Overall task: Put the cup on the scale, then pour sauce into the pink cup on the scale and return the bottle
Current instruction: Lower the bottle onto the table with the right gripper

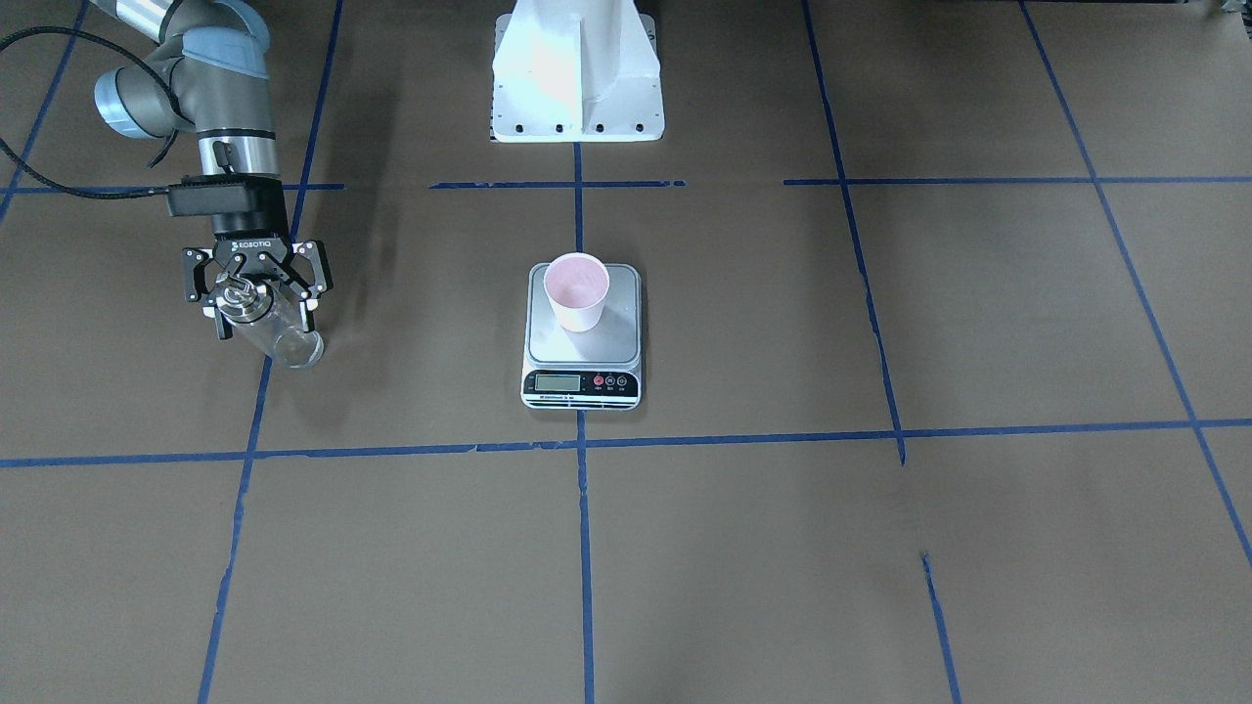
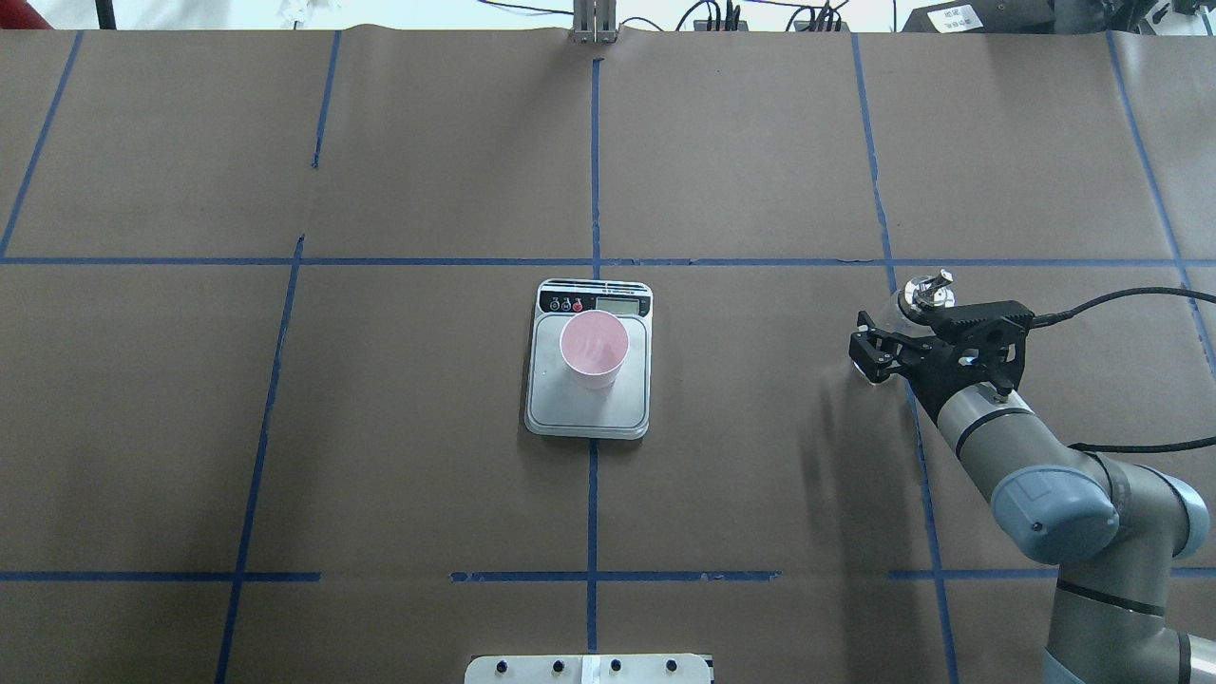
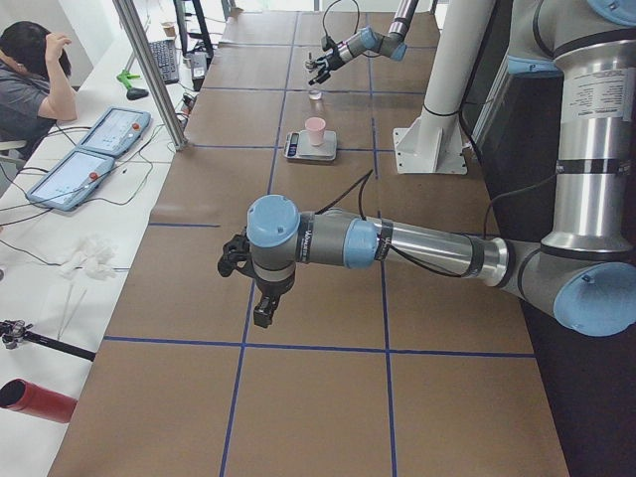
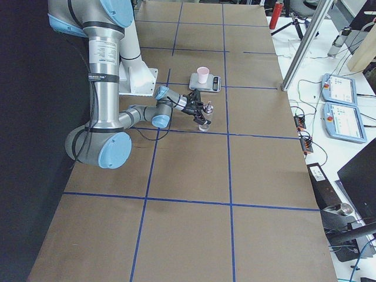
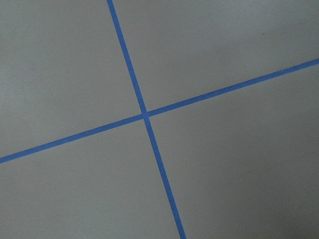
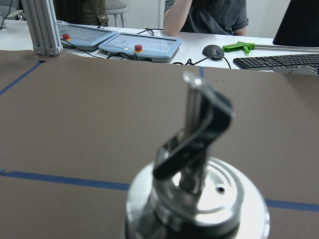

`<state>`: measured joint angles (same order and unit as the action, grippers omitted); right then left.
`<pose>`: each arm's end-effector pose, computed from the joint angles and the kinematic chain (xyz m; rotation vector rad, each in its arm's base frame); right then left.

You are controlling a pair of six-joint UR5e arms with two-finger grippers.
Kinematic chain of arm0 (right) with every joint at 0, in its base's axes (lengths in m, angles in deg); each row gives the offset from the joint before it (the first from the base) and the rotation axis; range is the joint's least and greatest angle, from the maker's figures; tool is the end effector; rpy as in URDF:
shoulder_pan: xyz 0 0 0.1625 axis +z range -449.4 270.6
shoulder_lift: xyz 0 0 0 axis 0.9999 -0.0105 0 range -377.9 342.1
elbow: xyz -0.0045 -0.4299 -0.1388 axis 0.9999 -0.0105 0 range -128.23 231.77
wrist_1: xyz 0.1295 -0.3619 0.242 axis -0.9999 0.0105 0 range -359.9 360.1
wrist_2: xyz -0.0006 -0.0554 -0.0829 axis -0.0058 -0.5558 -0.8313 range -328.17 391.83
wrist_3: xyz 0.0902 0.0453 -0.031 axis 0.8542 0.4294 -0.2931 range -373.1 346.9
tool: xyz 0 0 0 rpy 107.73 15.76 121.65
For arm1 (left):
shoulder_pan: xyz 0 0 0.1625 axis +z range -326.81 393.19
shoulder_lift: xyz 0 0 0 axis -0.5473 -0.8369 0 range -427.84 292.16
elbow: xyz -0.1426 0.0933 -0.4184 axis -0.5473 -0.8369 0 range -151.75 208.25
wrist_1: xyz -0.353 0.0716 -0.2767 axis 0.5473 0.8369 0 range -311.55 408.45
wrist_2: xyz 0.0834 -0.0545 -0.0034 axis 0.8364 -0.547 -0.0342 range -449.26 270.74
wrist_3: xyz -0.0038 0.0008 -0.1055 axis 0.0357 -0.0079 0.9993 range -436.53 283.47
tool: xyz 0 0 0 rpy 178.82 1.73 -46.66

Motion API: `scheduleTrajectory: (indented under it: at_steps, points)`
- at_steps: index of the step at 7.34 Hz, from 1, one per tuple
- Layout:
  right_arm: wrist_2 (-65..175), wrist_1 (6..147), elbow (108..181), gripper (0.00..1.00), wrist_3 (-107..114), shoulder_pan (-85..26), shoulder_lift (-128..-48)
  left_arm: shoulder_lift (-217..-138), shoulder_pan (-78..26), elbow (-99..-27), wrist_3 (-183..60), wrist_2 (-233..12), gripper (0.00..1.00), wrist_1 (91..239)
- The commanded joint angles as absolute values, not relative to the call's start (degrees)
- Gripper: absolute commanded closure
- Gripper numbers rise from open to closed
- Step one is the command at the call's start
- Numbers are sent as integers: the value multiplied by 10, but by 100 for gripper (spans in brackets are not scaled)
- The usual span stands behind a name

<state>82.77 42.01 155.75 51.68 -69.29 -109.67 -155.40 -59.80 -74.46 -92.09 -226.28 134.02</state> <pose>-0.4300 -0.3702 0.4762 0.9558 -0.6927 0.2796 -0.0826 -0.5109 0.5979 0.2276 0.7959 0.2487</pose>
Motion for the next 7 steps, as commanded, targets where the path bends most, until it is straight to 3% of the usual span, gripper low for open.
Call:
scheduleTrajectory:
  at_steps: [1, 5, 7]
  points:
    - [825, 419, 1557, 0, 517, -701, -1097, -1554, -598, -744, -921, -2263, 0, 1341]
    - [799, 411, 1563, 0, 518, -753, -1127, -1554, -598, -743, -921, -2263, 0, 1341]
    - [811, 411, 1612, 0, 513, -763, -1195, -1554, -598, -743, -921, -2263, 0, 1340]
